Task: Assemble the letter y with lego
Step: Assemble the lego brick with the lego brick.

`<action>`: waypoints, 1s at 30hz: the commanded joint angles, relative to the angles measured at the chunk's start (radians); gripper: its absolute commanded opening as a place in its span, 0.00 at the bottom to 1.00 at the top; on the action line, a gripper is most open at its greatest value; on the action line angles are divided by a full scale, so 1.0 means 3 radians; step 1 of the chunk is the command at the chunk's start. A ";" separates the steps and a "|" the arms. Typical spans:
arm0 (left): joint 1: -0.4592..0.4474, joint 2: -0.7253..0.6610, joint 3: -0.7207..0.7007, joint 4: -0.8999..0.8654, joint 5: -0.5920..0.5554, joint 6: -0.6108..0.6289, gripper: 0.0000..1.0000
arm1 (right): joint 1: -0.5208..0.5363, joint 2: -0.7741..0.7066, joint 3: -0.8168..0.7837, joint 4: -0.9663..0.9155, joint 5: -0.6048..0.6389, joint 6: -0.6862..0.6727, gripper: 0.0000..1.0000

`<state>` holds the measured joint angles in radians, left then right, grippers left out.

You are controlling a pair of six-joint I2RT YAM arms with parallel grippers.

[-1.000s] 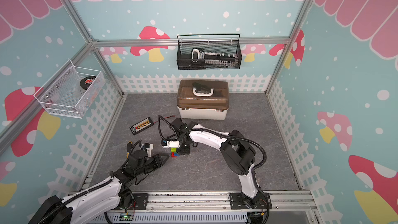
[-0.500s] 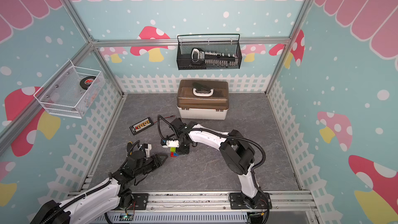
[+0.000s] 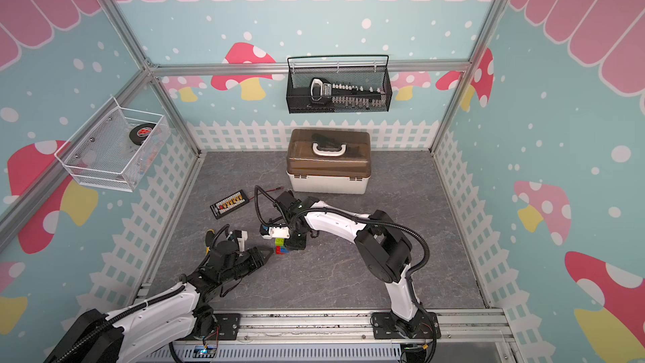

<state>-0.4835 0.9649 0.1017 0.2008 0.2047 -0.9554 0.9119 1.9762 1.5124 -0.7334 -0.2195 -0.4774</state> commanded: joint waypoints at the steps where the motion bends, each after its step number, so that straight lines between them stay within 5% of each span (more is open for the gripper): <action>1: 0.0027 0.0255 -0.0043 -0.0257 -0.0055 0.0039 0.62 | 0.0028 0.0080 0.0069 -0.0060 -0.0040 -0.0005 0.23; 10: 0.0027 0.0855 0.0009 0.0197 0.0045 0.0046 0.50 | 0.0038 0.0128 0.0183 -0.0150 -0.0035 0.0032 0.23; 19: 0.0027 0.0961 -0.0011 0.0286 0.0074 0.0045 0.40 | 0.0065 0.0198 0.0272 -0.0242 -0.0015 0.0037 0.22; 30: 0.0032 0.0566 -0.0004 -0.0020 0.0030 -0.0030 0.48 | 0.0058 0.0143 0.0296 -0.0232 -0.0109 0.0095 0.21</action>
<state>-0.4782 1.1671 0.1364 0.3775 0.2279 -0.9436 0.9249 2.0148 1.5799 -0.7830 -0.2218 -0.4511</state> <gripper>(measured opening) 0.470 0.336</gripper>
